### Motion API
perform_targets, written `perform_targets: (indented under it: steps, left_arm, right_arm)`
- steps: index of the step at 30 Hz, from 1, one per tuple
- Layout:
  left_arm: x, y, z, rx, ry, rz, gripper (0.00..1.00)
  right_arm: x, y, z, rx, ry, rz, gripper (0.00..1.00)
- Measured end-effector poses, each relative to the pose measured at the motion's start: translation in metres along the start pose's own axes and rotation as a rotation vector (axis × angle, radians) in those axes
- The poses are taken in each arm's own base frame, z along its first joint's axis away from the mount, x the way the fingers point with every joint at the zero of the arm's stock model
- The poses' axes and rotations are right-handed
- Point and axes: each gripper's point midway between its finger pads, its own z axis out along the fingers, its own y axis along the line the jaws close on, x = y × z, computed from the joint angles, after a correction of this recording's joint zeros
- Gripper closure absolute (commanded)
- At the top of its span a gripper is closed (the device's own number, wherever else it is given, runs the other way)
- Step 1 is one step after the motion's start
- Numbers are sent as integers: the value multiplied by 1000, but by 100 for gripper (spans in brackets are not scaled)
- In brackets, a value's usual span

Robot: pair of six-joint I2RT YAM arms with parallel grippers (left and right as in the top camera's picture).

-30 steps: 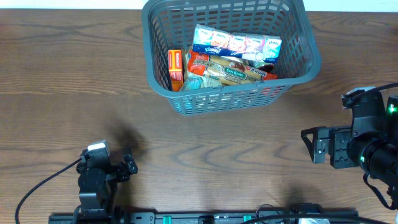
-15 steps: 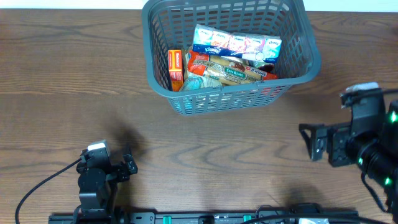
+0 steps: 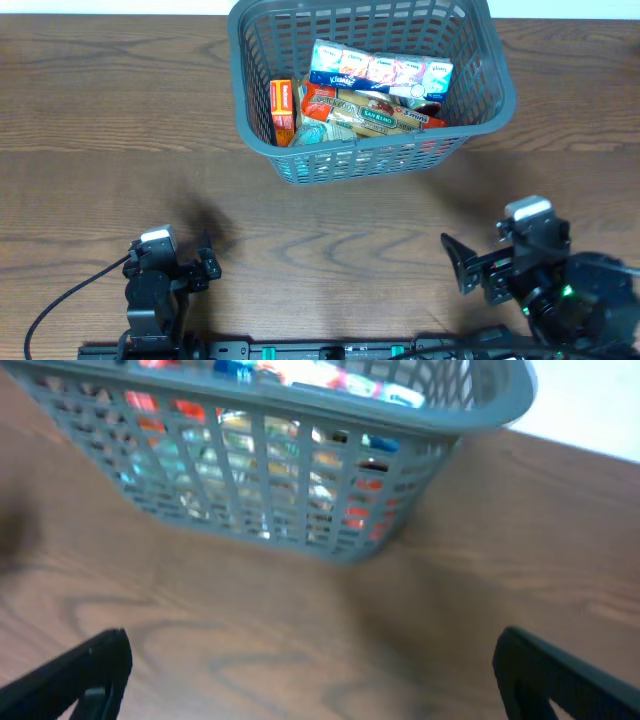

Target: Pack container

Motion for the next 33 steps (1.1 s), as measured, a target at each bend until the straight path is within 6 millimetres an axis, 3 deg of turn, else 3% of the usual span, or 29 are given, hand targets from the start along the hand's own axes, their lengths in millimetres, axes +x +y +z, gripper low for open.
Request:
perform_targets:
  steps: [14, 24, 33]
  left_arm:
    - [0, 0, 0, 0, 0, 0, 2]
    - [0, 0, 0, 0, 0, 0, 1]
    - [0, 0, 0, 0, 0, 0, 1]
  right_arm:
    - [93, 11, 73, -32, -100, 38, 1]
    - [125, 13, 110, -41, -113, 137, 1]
    - [124, 14, 110, -45, -120, 155, 1]
